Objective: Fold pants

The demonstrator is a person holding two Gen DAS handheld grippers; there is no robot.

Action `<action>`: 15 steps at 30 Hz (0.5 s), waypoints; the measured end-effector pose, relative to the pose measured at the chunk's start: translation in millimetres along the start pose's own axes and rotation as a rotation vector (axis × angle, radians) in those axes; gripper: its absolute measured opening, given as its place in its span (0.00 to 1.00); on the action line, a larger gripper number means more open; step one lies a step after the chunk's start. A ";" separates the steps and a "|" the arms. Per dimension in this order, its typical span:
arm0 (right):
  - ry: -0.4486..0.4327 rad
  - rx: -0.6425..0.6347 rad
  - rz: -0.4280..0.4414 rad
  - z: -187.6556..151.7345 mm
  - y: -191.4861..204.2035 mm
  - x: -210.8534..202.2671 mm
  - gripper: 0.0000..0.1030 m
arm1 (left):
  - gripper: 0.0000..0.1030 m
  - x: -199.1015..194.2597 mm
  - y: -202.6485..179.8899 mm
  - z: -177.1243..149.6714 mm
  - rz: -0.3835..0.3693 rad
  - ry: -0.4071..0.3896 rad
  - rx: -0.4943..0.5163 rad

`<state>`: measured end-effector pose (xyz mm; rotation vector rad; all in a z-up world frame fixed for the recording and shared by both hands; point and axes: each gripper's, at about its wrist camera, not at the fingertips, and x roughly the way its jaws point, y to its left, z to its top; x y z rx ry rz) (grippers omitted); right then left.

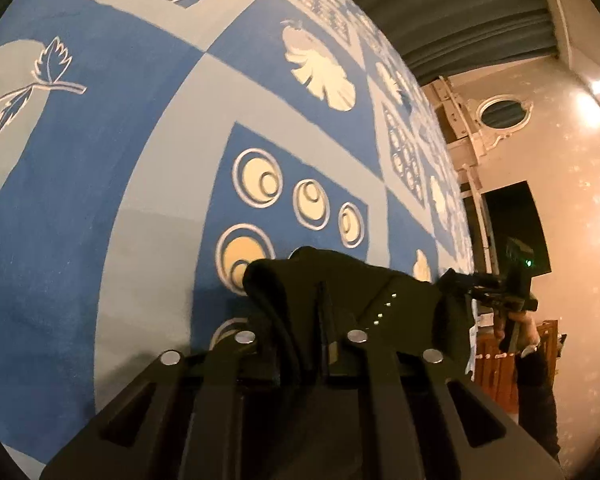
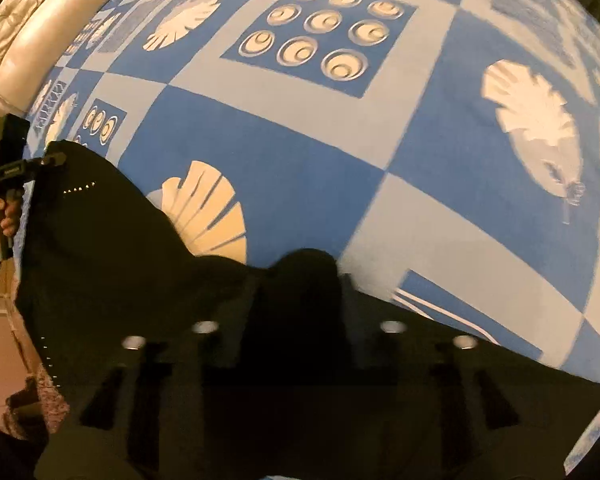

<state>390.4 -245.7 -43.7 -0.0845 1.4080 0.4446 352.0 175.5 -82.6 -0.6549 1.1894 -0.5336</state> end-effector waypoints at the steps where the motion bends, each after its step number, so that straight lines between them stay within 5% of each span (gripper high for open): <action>1: -0.027 -0.001 -0.015 -6.3 1.9 -8.7 0.21 | 0.11 -1.4 -2.5 -0.5 -0.005 -0.008 0.003; 8: -0.300 0.012 -0.022 -83.2 26.3 -89.7 0.16 | 0.11 -28.3 -28.1 -16.1 -0.147 -0.092 0.037; 15: -0.504 -0.067 -0.141 -206.5 95.9 -134.9 0.16 | 0.11 -78.8 -58.5 -71.8 -0.290 -0.149 0.093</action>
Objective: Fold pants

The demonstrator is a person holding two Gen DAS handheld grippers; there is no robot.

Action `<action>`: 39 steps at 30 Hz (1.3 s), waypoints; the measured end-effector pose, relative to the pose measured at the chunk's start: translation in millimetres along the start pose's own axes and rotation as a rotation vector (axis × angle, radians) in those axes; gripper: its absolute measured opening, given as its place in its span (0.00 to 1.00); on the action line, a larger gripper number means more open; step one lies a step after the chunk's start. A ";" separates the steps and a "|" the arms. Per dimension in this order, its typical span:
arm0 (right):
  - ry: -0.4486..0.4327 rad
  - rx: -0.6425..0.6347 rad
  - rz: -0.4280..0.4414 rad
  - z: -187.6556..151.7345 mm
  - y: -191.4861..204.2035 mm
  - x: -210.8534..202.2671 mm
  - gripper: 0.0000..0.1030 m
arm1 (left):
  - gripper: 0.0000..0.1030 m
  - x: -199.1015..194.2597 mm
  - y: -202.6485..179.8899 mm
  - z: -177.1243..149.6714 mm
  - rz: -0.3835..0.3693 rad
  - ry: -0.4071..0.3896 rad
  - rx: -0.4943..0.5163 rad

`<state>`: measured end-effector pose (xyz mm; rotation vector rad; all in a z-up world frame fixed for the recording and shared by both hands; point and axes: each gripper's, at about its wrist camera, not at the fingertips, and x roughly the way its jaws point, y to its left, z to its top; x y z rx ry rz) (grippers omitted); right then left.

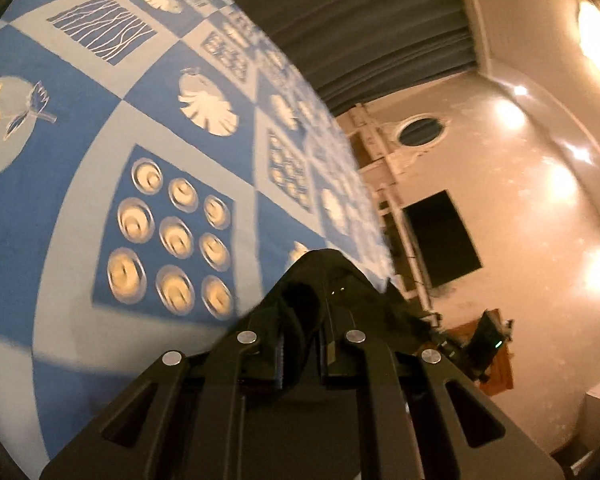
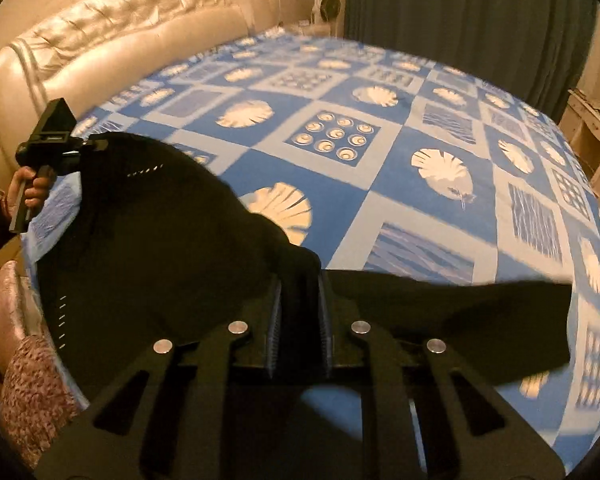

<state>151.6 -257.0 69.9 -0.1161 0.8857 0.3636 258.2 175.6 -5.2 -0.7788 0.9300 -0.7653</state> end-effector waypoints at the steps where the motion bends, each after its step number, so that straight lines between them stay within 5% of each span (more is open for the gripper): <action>1: -0.014 -0.015 -0.015 -13.4 10.1 -7.1 0.16 | 0.11 -11.9 -4.8 -14.2 -0.022 -0.009 0.002; 6: 0.017 0.013 -0.043 -90.2 40.1 -10.7 0.19 | 0.13 -47.4 -5.3 -79.3 -0.014 0.000 -0.015; 11: 0.119 0.139 0.007 -148.5 44.3 -0.5 0.33 | 0.48 -75.6 21.0 -135.8 0.102 0.018 -0.088; 13: 0.119 0.220 0.049 -161.7 42.5 -7.0 0.54 | 0.55 -88.7 30.4 -157.6 0.152 0.012 -0.138; 15: 0.075 0.326 0.106 -169.9 37.1 -19.9 0.64 | 0.56 -99.0 32.0 -171.6 0.168 -0.015 -0.167; 17: 0.032 0.446 0.174 -176.6 28.4 -29.6 0.71 | 0.69 -111.8 26.9 -184.8 0.162 -0.085 -0.216; 21: -0.008 0.677 0.276 -190.7 7.3 -31.5 0.73 | 0.71 -120.6 9.5 -198.1 0.110 -0.226 -0.301; 26: -0.035 0.874 0.357 -207.5 -9.1 -25.2 0.73 | 0.71 -98.1 -6.3 -202.6 0.131 -0.255 -0.313; 32: -0.036 0.908 0.352 -210.8 -10.3 -23.0 0.74 | 0.71 -62.1 -4.3 -218.1 0.202 -0.219 -0.365; 39: -0.046 0.925 0.349 -215.7 -13.3 -20.4 0.79 | 0.71 -60.0 6.5 -217.4 0.323 -0.319 -0.378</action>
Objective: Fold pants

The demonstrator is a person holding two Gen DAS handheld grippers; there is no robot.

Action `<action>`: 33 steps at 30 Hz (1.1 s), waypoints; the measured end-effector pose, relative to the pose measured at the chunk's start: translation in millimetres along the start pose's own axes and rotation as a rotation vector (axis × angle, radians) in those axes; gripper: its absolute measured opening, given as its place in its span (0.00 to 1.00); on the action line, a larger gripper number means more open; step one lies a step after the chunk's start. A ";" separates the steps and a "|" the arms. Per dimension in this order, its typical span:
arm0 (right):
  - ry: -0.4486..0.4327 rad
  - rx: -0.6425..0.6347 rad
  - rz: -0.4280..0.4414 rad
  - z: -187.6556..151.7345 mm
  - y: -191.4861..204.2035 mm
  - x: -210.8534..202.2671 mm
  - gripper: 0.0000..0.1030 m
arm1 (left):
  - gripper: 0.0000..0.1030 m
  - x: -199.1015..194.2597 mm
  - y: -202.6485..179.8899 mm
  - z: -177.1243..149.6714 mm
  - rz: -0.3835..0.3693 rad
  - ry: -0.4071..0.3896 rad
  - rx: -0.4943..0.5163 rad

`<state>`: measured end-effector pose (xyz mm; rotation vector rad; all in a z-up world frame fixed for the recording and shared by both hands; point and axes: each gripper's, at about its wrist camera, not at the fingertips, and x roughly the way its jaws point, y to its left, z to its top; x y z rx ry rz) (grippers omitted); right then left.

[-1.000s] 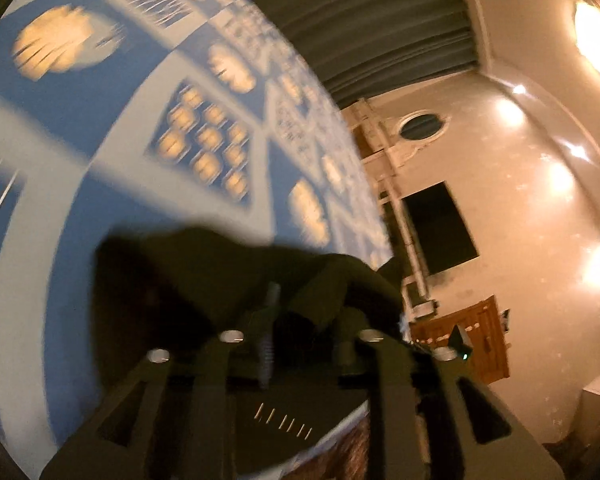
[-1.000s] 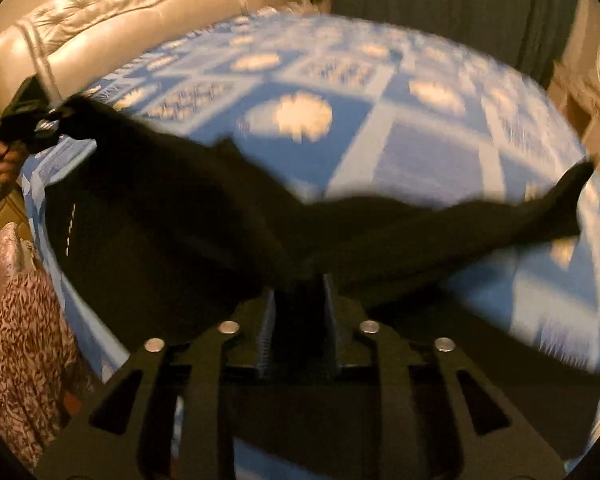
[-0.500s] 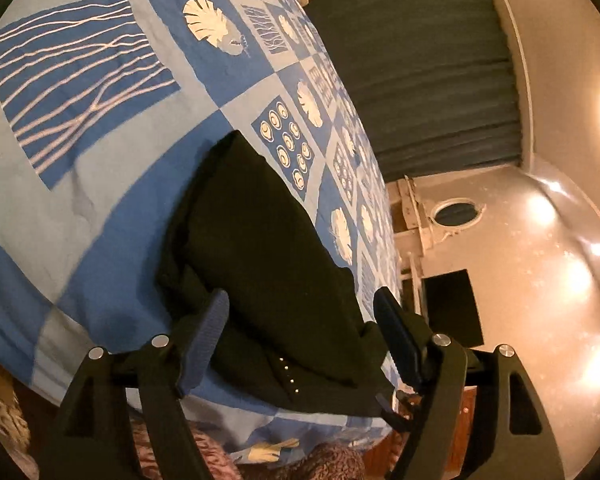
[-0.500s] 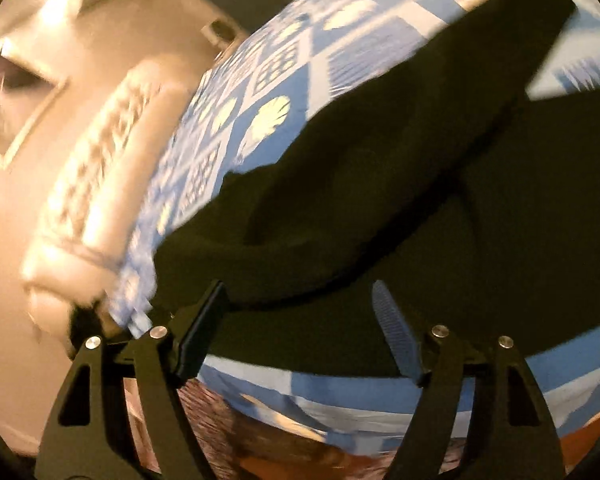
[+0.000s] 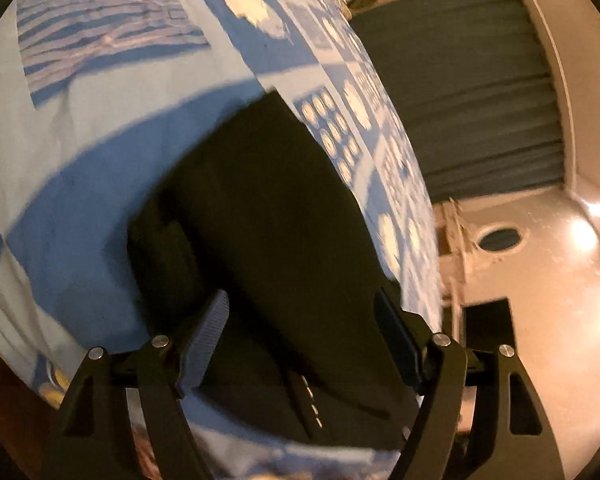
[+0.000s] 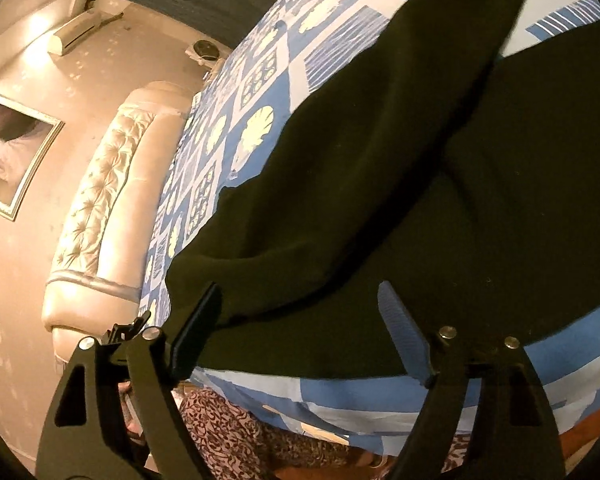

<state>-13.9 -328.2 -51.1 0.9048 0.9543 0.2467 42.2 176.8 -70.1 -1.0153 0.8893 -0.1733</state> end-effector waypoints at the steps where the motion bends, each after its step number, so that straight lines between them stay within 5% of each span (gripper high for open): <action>1: -0.003 0.019 -0.001 0.3 -3.2 1.1 0.79 | 0.71 4.1 2.3 4.1 0.008 -0.011 -0.011; 3: -0.011 0.064 0.002 1.4 -10.1 1.6 0.79 | 0.60 11.5 7.8 7.4 0.023 -0.001 -0.042; 5: -0.030 0.106 0.001 3.1 -16.4 -0.2 0.79 | 0.24 16.4 11.0 7.8 0.069 0.017 -0.037; 7: -0.061 0.158 -0.010 6.8 -23.9 -2.0 0.79 | 0.14 20.7 17.0 9.3 0.100 0.023 -0.038; 13: -0.158 0.337 -0.009 12.2 -40.1 6.1 0.79 | 0.08 18.7 21.6 11.8 0.075 0.032 -0.057; 17: -0.211 0.302 -0.072 10.1 -27.5 11.8 0.79 | 0.07 17.9 20.9 12.4 0.067 0.036 -0.068; 20: -0.214 0.270 -0.095 9.2 -18.4 22.3 0.69 | 0.07 19.2 21.1 15.1 0.056 0.037 -0.081; 23: -0.171 0.292 -0.090 11.3 -19.7 41.1 0.42 | 0.07 19.8 24.7 15.2 0.047 0.039 -0.084; 25: -0.158 0.299 -0.096 13.7 -21.9 48.5 0.12 | 0.07 17.0 25.8 14.3 0.041 0.040 -0.085; 33: -0.220 0.276 -0.028 1.0 -0.4 12.8 0.09 | 0.06 -9.5 8.4 16.8 0.007 0.010 -0.016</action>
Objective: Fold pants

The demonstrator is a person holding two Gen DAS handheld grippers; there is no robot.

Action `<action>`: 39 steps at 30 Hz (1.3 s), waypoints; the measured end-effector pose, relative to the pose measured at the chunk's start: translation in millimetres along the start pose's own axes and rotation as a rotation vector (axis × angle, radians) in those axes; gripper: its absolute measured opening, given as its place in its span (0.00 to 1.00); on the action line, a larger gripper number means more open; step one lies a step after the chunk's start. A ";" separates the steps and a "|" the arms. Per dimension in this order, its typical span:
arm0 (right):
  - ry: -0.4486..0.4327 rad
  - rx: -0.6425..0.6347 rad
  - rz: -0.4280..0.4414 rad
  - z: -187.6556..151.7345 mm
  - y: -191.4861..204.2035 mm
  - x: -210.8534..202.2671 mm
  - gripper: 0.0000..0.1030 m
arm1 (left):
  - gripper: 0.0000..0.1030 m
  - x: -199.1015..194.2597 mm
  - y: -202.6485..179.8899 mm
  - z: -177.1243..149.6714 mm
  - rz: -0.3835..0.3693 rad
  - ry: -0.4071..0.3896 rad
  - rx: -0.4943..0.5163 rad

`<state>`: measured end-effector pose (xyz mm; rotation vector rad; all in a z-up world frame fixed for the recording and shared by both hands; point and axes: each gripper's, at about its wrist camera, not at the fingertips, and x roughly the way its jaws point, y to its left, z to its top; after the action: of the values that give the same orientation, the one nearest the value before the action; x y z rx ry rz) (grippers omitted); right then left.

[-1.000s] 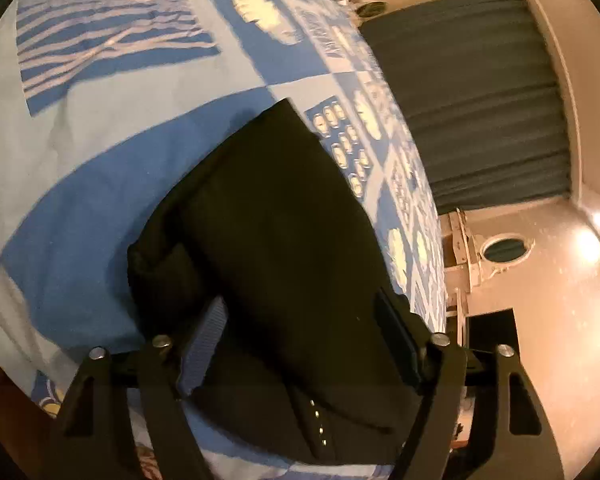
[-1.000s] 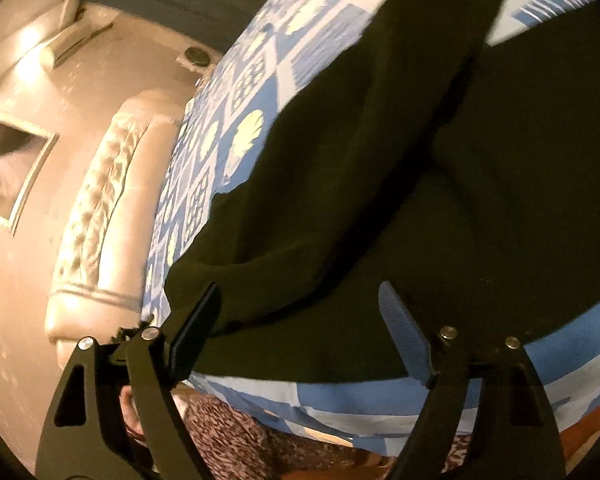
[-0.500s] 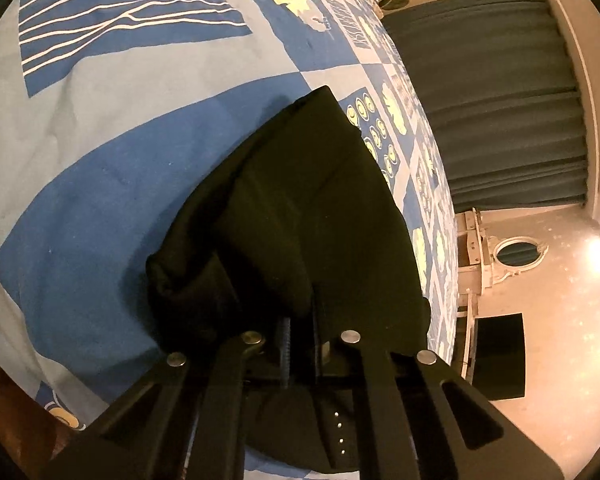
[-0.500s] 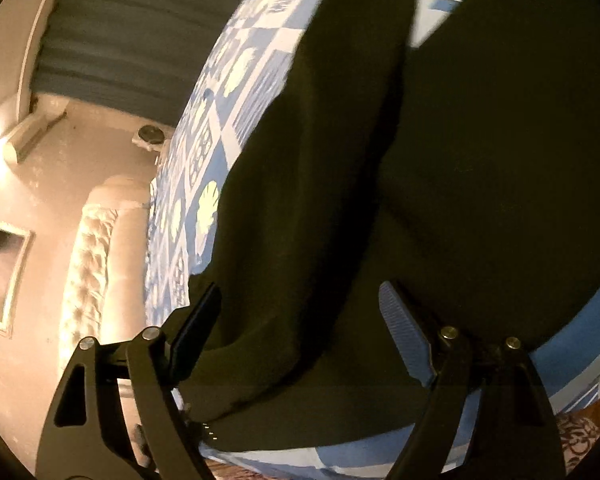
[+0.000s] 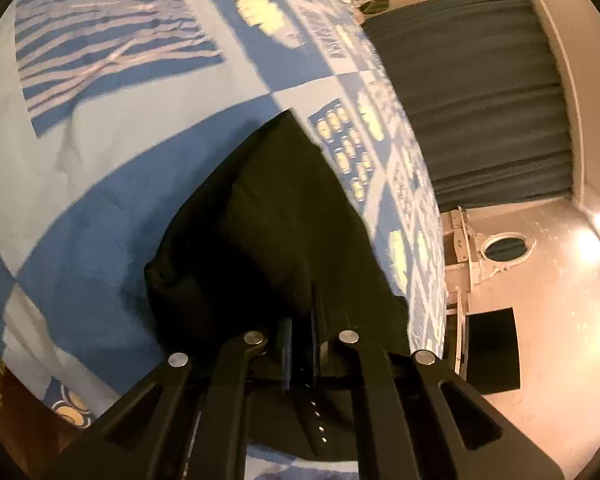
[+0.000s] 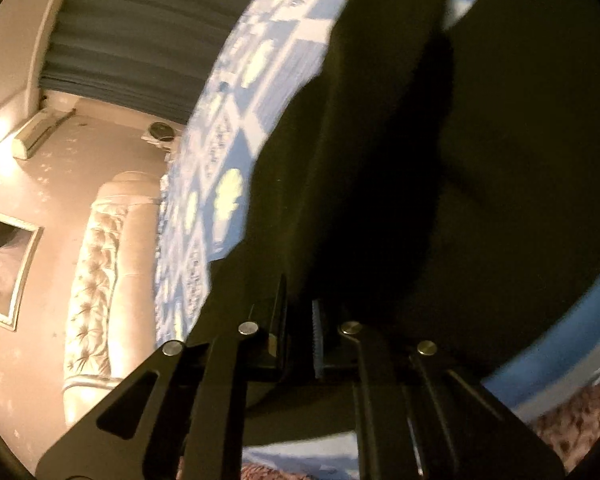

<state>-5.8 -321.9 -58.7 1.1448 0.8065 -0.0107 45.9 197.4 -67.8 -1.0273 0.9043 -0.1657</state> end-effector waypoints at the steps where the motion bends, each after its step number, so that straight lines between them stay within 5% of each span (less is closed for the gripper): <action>1: -0.004 -0.019 0.005 -3.7 3.5 -8.8 0.09 | 0.06 -4.9 -1.1 -0.4 -0.007 -0.003 0.008; 15: 0.082 0.023 -0.058 -48.8 -43.9 -15.2 0.10 | 0.06 -5.9 31.5 -3.7 0.050 0.028 -0.017; 17: 0.084 0.076 -0.020 -46.4 -50.2 -19.1 0.17 | 0.09 -6.3 33.0 -3.1 0.040 0.029 -0.008; 20: 0.053 0.099 0.009 -36.2 -50.6 -35.6 0.49 | 0.21 -16.0 23.3 -5.1 0.076 0.005 0.067; 21: 0.007 0.098 0.002 -26.7 -49.6 -48.0 0.58 | 0.28 -20.5 17.0 -6.2 0.105 -0.014 0.113; 23: -0.092 0.104 0.011 -0.2 -52.5 -72.3 0.59 | 0.75 -33.4 -3.2 -9.3 0.171 -0.086 0.228; 24: -0.149 0.121 0.010 20.4 -57.6 -86.5 0.60 | 0.82 -38.2 -9.9 -10.4 0.184 -0.122 0.255; 26: -0.246 0.149 0.012 61.1 -68.7 -107.8 0.62 | 0.84 -44.1 -28.7 -12.1 0.200 -0.183 0.314; 30: -0.384 0.174 -0.040 148.7 -90.4 -127.6 0.63 | 0.84 -24.3 -55.8 -12.1 0.229 -0.155 0.395; 33: -0.408 0.176 -0.143 196.5 -108.0 -122.2 0.62 | 0.84 -2.6 -66.2 -16.9 0.255 -0.126 0.409; 39: -0.365 0.290 -0.145 229.5 -150.2 -90.2 0.63 | 0.84 39.6 -73.1 -31.6 0.301 -0.078 0.430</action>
<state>-1.9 -609.1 -88.6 1.3055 0.5694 -0.4582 68.9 116.6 -38.7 -0.4895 0.8928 -0.0611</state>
